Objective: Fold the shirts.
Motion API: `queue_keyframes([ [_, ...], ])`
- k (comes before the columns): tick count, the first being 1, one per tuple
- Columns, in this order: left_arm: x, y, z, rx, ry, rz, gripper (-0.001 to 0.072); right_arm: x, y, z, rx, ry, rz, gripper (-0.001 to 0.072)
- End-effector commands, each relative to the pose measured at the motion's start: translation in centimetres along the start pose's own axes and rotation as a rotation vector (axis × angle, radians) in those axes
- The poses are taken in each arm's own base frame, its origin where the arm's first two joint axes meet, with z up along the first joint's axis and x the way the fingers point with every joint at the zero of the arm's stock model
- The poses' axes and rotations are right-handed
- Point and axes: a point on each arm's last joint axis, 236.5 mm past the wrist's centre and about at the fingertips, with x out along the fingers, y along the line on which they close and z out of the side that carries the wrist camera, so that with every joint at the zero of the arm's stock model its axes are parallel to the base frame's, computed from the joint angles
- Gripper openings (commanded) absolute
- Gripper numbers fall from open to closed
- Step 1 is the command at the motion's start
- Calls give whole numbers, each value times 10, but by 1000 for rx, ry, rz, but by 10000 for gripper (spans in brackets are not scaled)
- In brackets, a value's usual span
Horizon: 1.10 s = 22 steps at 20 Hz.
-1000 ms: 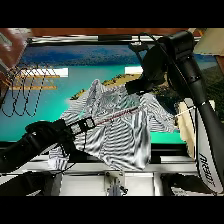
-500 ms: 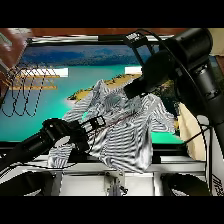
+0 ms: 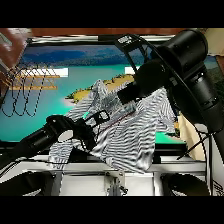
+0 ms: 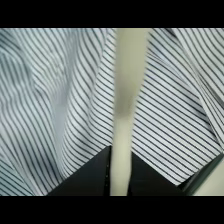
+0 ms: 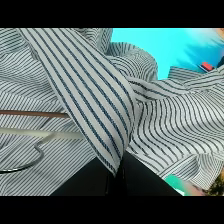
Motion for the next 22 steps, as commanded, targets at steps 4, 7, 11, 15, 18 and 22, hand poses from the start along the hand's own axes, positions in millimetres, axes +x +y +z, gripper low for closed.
queue_keyframes([
  [4,4,-16,12,-5,-42,-75,39,-1,11,-1,21,2,42,81],
  [7,2,-25,26,-61,-97,-120,39,0,11,-1,30,7,42,81],
  [11,2,-26,29,-120,-107,-128,39,5,9,-19,34,94,23,81],
  [15,2,-28,29,-132,-105,-137,39,5,-17,-24,36,117,-83,81],
  [18,1,-32,31,-142,-110,-152,39,6,-12,-25,32,123,-62,81],
  [22,1,-29,36,-151,-135,-143,39,5,-2,-29,25,140,-20,294],
])
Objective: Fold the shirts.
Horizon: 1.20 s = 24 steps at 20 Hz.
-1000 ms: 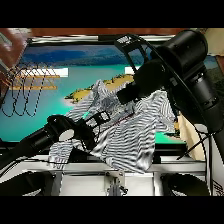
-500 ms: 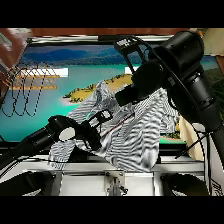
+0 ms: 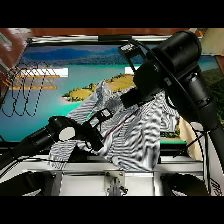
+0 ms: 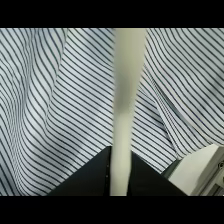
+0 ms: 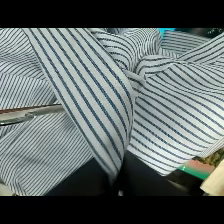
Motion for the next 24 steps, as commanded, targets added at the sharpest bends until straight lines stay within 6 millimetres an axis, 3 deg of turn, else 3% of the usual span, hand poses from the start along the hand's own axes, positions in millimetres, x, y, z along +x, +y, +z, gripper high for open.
queue_keyframes([
  [1,0,1,6,-20,-26,4,39,0,13,-5,-19,23,55,576],
  [3,0,1,6,-42,-26,3,40,-2,25,-9,-42,36,109,593],
  [5,0,2,6,-42,-25,5,39,-8,24,-10,-69,16,112,593],
  [8,0,2,4,-39,-17,3,39,-36,-17,-9,14,-78,59,593],
  [10,0,2,3,-20,-15,3,39,-61,-72,-12,150,-173,14,593],
  [12,0,1,1,15,-3,-1,39,-79,-149,-28,296,-232,-90,593],
  [14,-1,0,-7,53,31,-8,39,-81,-227,-60,334,-173,-267,593],
  [15,-1,0,-11,67,46,-11,39,-78,-258,-74,316,-136,-324,593],
  [16,-2,2,-15,76,63,-6,39,-72,-274,-82,230,-95,-328,593],
  [18,-4,5,-24,118,101,5,39,-50,-273,-76,-79,-65,-223,593],
  [21,-13,16,-19,185,112,51,39,-18,-237,-46,-518,-125,-29,593],
  [24,-25,18,1,243,68,66,39,17,-208,-24,-674,-155,123,593],
])
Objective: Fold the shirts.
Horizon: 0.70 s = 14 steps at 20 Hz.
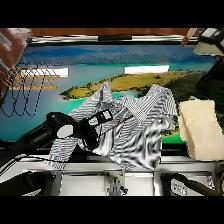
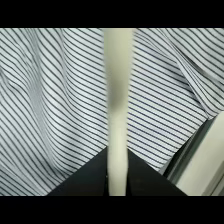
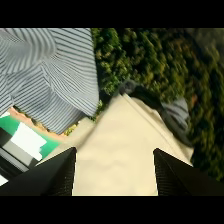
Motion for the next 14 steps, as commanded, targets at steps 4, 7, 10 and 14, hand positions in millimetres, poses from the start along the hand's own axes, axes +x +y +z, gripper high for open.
queue_keyframes([
  [4,-17,19,4,64,5,33,39,65,38,47,-367,-112,264,593],
  [7,-19,30,0,53,10,43,39,77,53,54,-440,-117,326,593],
  [10,-20,34,-6,72,26,42,39,81,58,59,-465,-138,349,592],
  [14,-21,32,-8,93,36,34,38,83,61,63,-488,-161,362,593],
])
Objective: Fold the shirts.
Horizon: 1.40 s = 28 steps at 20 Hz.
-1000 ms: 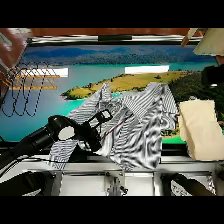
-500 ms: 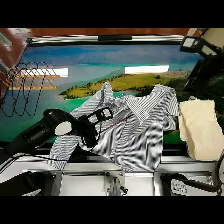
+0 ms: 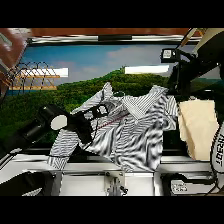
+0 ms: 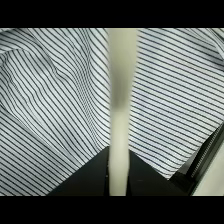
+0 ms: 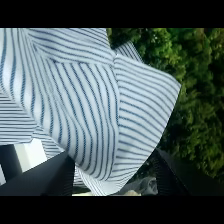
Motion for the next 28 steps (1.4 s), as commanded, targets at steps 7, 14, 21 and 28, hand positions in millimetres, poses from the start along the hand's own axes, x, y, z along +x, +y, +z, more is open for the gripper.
queue_keyframes([
  [7,-23,32,11,10,-38,74,39,30,21,18,-74,-21,118,593],
  [14,-23,63,-3,-3,-28,110,41,40,34,24,-16,-22,172,82],
  [21,-20,123,-15,7,-3,279,535,37,38,37,-15,-73,182,79],
  [28,-51,173,-36,-11,48,431,684,31,40,42,0,-90,173,77],
])
